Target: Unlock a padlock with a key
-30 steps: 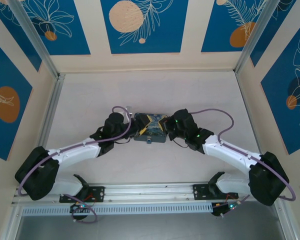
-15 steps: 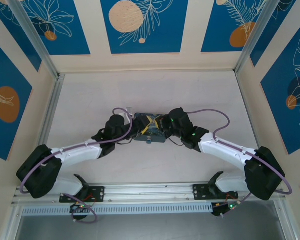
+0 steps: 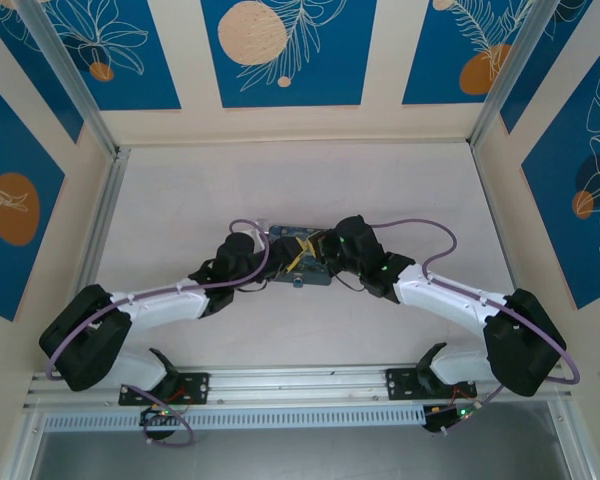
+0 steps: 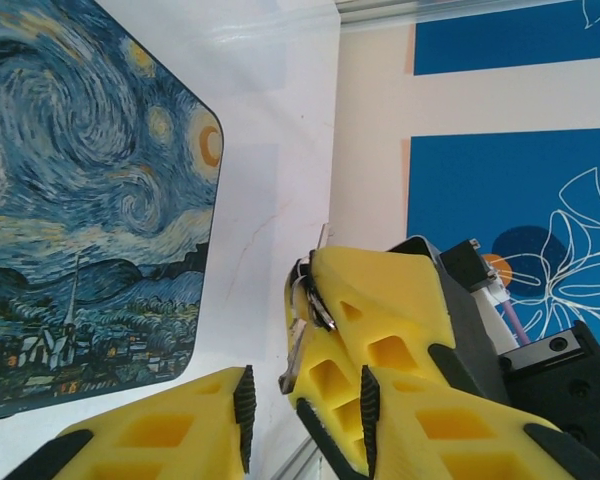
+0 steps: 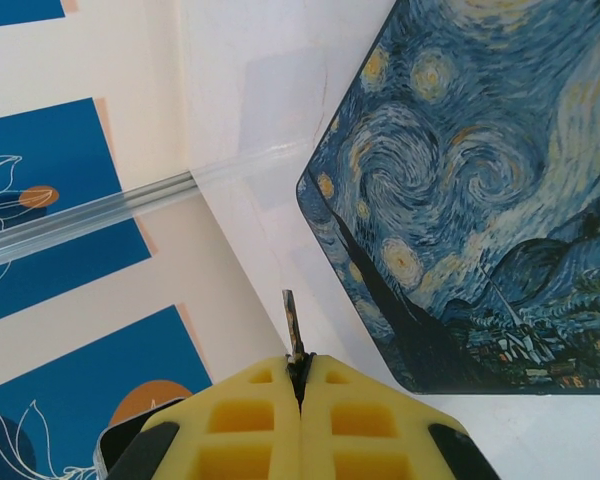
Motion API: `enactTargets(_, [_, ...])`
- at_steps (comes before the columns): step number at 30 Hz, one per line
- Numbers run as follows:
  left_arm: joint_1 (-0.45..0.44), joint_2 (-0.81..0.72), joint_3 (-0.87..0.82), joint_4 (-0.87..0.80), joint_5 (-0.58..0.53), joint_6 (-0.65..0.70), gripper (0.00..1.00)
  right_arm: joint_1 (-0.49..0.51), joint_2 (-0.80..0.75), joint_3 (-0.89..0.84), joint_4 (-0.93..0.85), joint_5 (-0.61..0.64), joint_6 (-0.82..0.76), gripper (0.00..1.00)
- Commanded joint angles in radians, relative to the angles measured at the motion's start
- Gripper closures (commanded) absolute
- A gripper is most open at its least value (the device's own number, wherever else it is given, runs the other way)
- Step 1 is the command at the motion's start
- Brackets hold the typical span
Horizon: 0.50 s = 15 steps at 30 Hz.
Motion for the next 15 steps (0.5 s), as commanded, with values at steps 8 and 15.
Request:
enactTargets(8, [-0.016, 0.013, 0.03, 0.031, -0.03, 0.002, 0.77, 0.008, 0.002, 0.012, 0.02, 0.013, 0.027, 1.0])
enactTargets(15, [-0.017, 0.014, 0.036, 0.018, -0.042, 0.013, 0.88, 0.011, 0.002, 0.009, 0.022, 0.008, 0.03, 1.0])
